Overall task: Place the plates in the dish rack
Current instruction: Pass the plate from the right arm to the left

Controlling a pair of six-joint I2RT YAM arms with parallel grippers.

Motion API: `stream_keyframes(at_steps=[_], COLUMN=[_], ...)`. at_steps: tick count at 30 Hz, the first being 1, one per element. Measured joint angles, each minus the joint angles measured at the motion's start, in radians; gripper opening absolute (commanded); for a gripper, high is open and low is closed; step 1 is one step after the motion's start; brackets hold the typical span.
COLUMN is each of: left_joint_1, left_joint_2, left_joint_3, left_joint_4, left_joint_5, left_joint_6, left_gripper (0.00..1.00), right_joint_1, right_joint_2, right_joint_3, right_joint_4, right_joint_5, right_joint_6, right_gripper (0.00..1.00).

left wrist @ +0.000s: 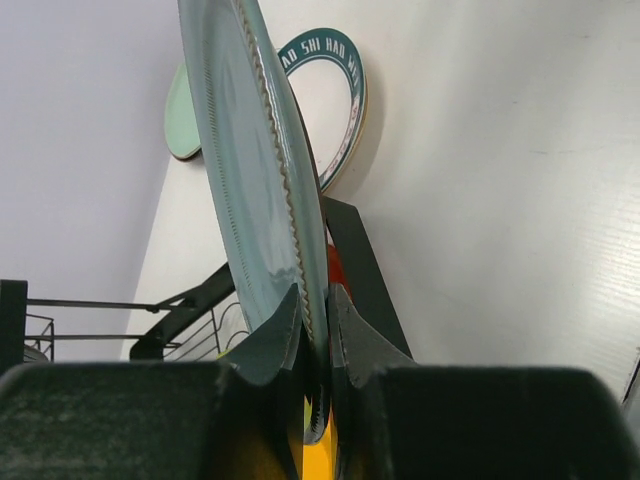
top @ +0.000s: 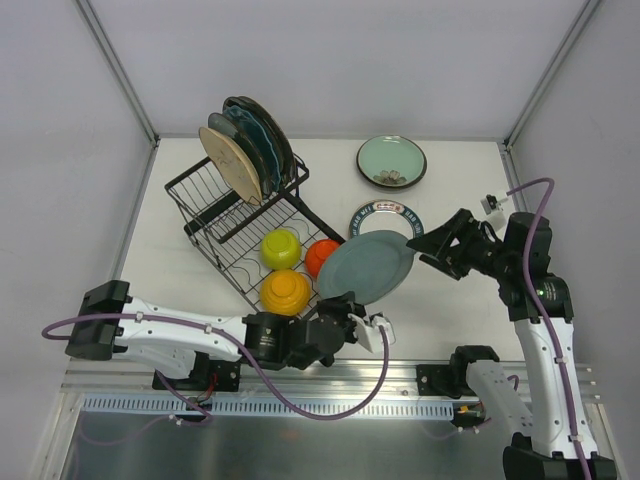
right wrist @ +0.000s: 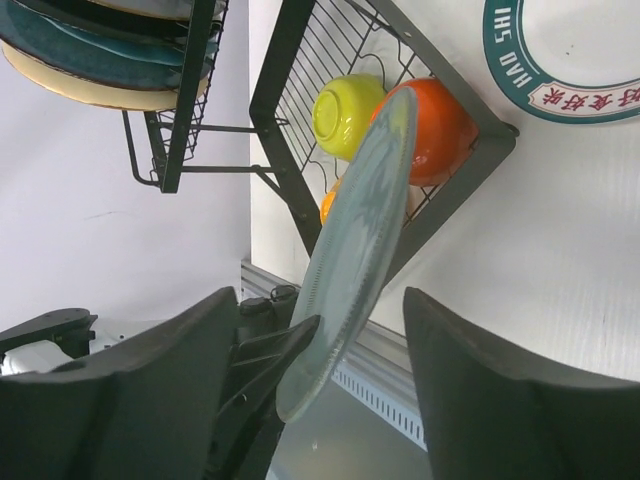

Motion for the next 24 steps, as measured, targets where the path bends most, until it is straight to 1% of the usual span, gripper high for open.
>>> stream_keyframes(at_steps=[1, 2, 6, 10, 17, 21, 24], left_joint_1=[0.000, 0.000, 0.000, 0.001, 0.026, 0.101, 0.212], left_joint_2=[-0.010, -0.020, -0.066, -0.137, -0.270, -0.279, -0.285], left_joint_3=[-0.001, -0.002, -0.002, -0.001, 0.036, 0.103, 0.130], left_joint_4=[-0.010, -0.016, -0.047, -0.115, -0.300, -0.389, -0.435], left_joint_5=[0.000, -0.001, -0.011, -0.032, -0.062, -0.039, 0.019], left_joint_6=[-0.011, -0.027, -0.094, -0.226, -0.499, -0.637, -0.756], left_gripper=[0.00, 0.00, 0.00, 0.00, 0.00, 0.00, 0.00], right_joint_1=[0.000, 0.000, 0.000, 0.000, 0.001, 0.001, 0.001], right_joint_2=[0.002, 0.004, 0.022, 0.028, 0.017, 0.008, -0.005], right_joint_3=[0.002, 0.006, 0.032, 0.071, 0.098, 0.098, 0.097], right_joint_4=[-0.001, -0.002, -0.014, -0.034, -0.047, -0.055, -0.056], right_joint_5=[0.000, 0.000, 0.003, 0.008, 0.031, 0.050, 0.063], right_joint_6=[-0.003, -0.005, -0.030, -0.067, -0.112, -0.122, -0.126], right_gripper=[0.78, 0.80, 0.86, 0.93, 0.95, 0.95, 0.96])
